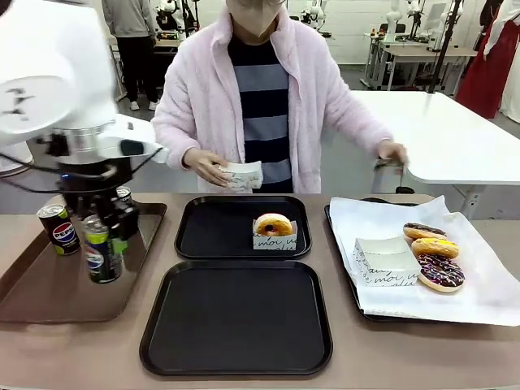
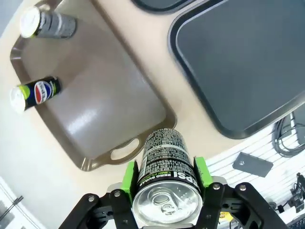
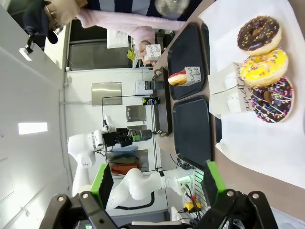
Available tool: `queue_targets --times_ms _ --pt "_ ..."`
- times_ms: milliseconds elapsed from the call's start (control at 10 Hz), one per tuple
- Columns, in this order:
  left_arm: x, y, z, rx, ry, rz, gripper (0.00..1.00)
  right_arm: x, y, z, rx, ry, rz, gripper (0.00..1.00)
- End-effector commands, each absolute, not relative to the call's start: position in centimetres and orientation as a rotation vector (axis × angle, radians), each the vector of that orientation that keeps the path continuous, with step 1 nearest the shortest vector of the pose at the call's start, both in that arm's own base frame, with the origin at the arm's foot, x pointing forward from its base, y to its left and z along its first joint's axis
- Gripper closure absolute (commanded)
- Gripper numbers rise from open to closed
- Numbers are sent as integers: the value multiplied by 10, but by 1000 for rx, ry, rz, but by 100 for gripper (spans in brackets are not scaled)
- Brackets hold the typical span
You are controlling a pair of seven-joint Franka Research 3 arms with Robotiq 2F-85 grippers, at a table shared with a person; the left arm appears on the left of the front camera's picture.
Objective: Set up donuts and drinks on trays.
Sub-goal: Pick up one Pepsi coke and place it on the Flat Tray.
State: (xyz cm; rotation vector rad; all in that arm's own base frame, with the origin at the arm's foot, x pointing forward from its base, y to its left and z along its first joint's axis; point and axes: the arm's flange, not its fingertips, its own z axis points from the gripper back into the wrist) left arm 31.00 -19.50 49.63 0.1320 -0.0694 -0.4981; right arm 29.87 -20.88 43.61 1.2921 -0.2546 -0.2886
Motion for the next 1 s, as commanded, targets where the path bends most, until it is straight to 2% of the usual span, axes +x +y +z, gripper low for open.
queue_targets --times_ms 0,400,600,900 --pt "326 -215 493 130 -49 -502 42 301 -209 437 1311 -274 -278 0" --pt "317 -204 489 133 -50 -510 42 301 -209 437 1311 -274 -278 0" --pt "364 -253 485 117 -63 -493 42 301 -209 437 1311 -274 -278 0" --pt "455 -309 476 -10 -108 -375 42 301 -209 437 1311 -274 -278 0"
